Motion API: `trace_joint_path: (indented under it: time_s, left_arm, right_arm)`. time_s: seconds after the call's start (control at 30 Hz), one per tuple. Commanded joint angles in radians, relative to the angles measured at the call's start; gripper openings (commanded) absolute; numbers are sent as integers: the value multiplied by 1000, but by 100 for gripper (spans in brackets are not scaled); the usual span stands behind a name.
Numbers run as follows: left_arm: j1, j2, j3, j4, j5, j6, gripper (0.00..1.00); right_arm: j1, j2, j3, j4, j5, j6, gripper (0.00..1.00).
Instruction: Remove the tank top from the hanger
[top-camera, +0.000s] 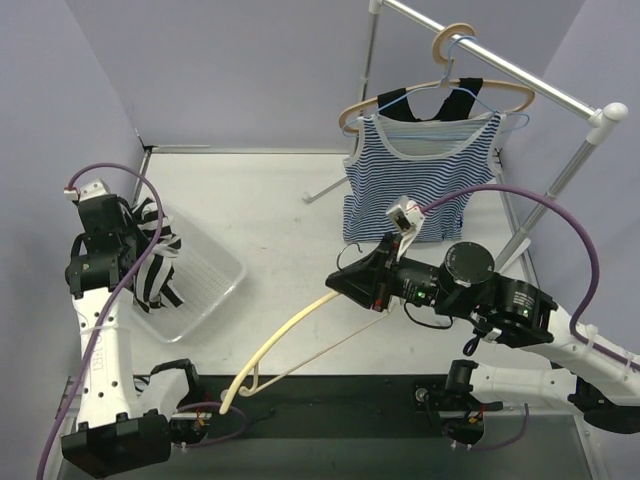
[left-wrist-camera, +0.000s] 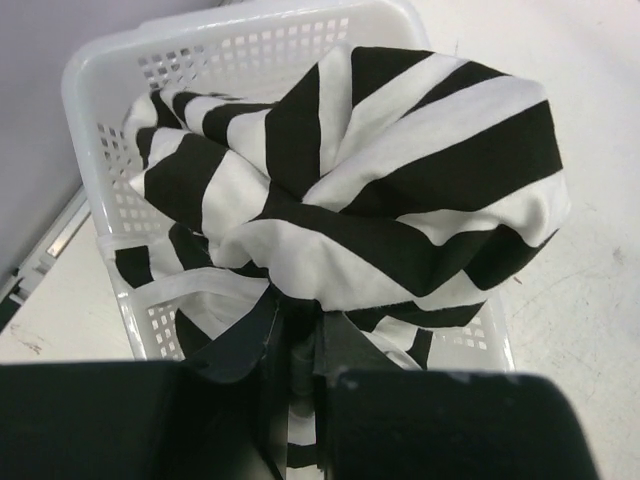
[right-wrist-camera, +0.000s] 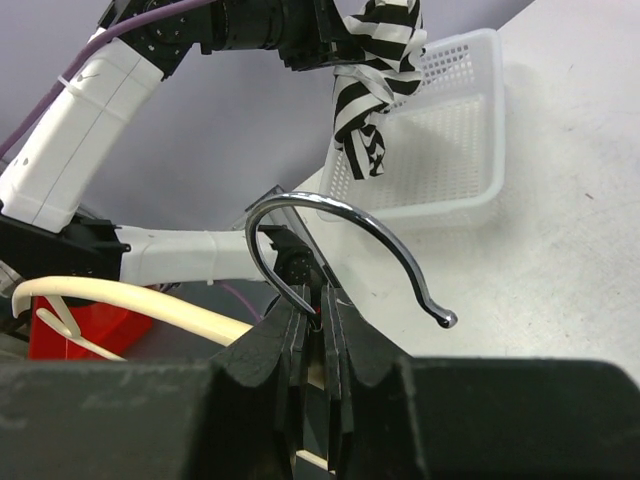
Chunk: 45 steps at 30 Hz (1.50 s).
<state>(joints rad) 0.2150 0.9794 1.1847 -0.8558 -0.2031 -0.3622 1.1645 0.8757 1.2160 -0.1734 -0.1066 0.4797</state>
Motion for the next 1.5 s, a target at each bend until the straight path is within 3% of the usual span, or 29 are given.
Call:
trace_joint_path:
  time_s: [0.0,0.23,0.3,0.33,0.37,0.4,0.53,0.57,0.73,0.83,0.87,0.93,1.0,1.1,1.3,1.47]
  left_arm:
    - [11,-28,-68,87,-64,-95,0]
    - [32,37,-244,279,181,-135,0]
    - [34,65,-275,305,162,-135,0]
    - [35,91,-286,307,133,-138,9]
    - [37,103,-292,291,120,-144,27]
    - [40,111,-307,287,117,-150,53]
    - [41,87,-300,290,148,-113,82]
    - [40,75,-287,284,148,-104,85]
    - [35,16,-142,207,203,-40,87]
    - [12,-25,-109,214,365,-18,83]
    - [3,-45,-120,236,507,-17,84]
    - [-25,-102,-176,343,635,-35,90]
    - [-90,-131,-210,464,823,-73,91]
    - [-239,-122,-211,521,966,-67,90]
    - [-481,-171,-195,495,1016,11,90]
    - [-557,-191,-249,500,1125,63,91]
  right_arm:
    - [-5,8,-15,110,-25,39,0]
    - [-5,11,-70,129,-12,46,0]
    - [-5,6,-96,127,-7,48,0]
    - [-5,6,-105,126,-2,45,0]
    - [-5,6,-122,126,14,43,0]
    - [-5,6,-127,117,31,40,0]
    - [-5,19,-157,89,131,5,0]
    - [-6,29,-158,77,149,-18,0]
    - [-6,77,-130,46,255,-58,0]
    - [-8,104,-116,40,295,-81,0]
    - [-9,111,-116,37,306,-87,0]
    - [-12,109,-124,43,347,-110,0]
    - [-20,108,-148,67,380,-147,0]
    - [-71,100,-207,121,389,-156,0]
    - [-163,77,-233,153,320,-164,0]
    - [-192,66,-220,166,254,-196,0]
